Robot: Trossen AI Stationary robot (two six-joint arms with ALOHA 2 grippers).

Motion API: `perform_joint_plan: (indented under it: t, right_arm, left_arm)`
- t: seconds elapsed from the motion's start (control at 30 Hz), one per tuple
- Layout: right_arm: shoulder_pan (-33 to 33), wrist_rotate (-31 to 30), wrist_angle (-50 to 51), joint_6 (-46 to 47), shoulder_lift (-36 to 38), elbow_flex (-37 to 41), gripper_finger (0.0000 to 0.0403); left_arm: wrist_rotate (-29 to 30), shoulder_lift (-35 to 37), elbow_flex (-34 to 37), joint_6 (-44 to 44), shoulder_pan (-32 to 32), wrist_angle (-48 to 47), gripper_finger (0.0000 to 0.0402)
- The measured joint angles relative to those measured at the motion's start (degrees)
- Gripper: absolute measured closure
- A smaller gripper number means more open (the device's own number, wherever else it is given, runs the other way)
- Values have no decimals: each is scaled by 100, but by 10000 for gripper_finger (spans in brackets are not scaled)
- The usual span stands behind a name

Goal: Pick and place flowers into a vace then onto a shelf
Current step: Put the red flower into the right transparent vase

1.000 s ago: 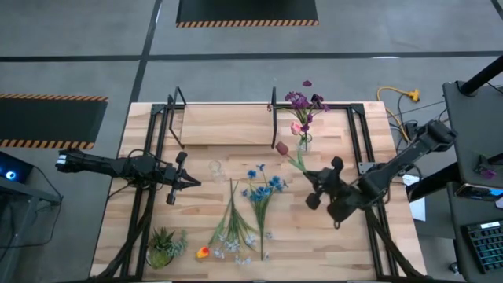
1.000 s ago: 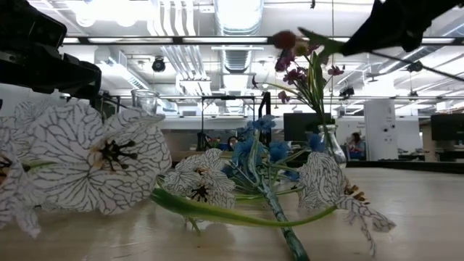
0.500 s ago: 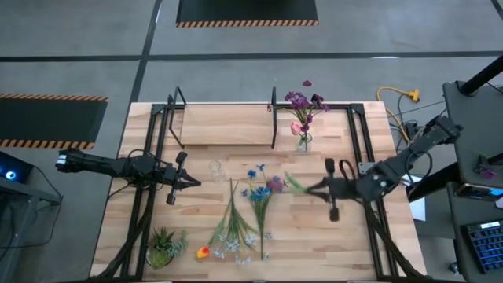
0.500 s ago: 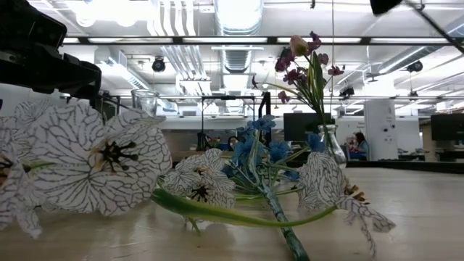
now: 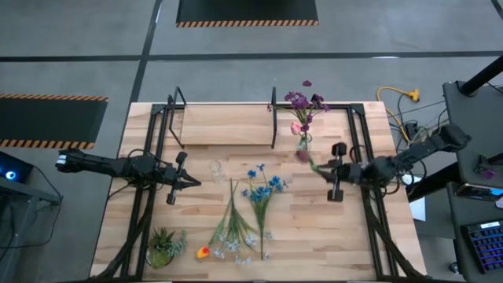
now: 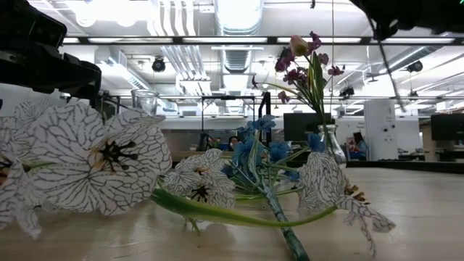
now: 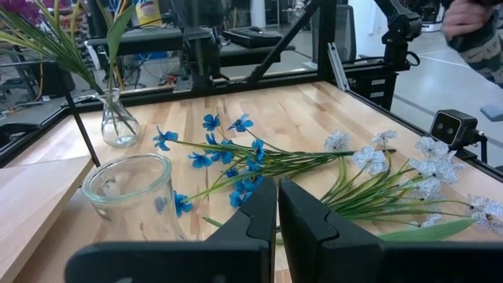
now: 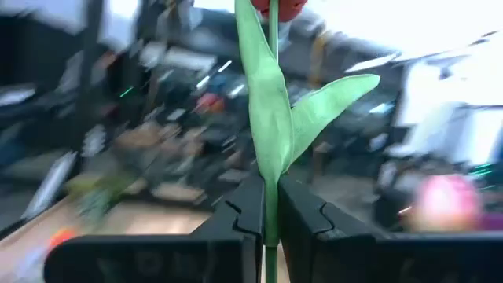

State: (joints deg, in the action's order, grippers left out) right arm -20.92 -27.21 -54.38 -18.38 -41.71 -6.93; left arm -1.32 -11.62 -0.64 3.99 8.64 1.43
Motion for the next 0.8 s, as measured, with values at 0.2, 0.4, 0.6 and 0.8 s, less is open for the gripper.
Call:
perform_joint_plan:
  t: [0.2, 0.4, 0.6, 0.8]
  right_arm:
    - [891, -450, -1496, -169, 0, 581, 385]
    - [1695, -436, -1614, -140, -72, 525, 385]
    - [2504, -210, -1910, -8, -237, 458, 385]
    - [3415, 885, -2379, 555, -496, 458, 385]
  left_arm:
    - [0, 0, 0, 0, 0, 2, 402]
    - [0, 1, -1, 0, 0, 2, 402]
    - [1, 2, -2, 0, 0, 4, 402]
    - [0, 1, -2, 0, 0, 5, 402]
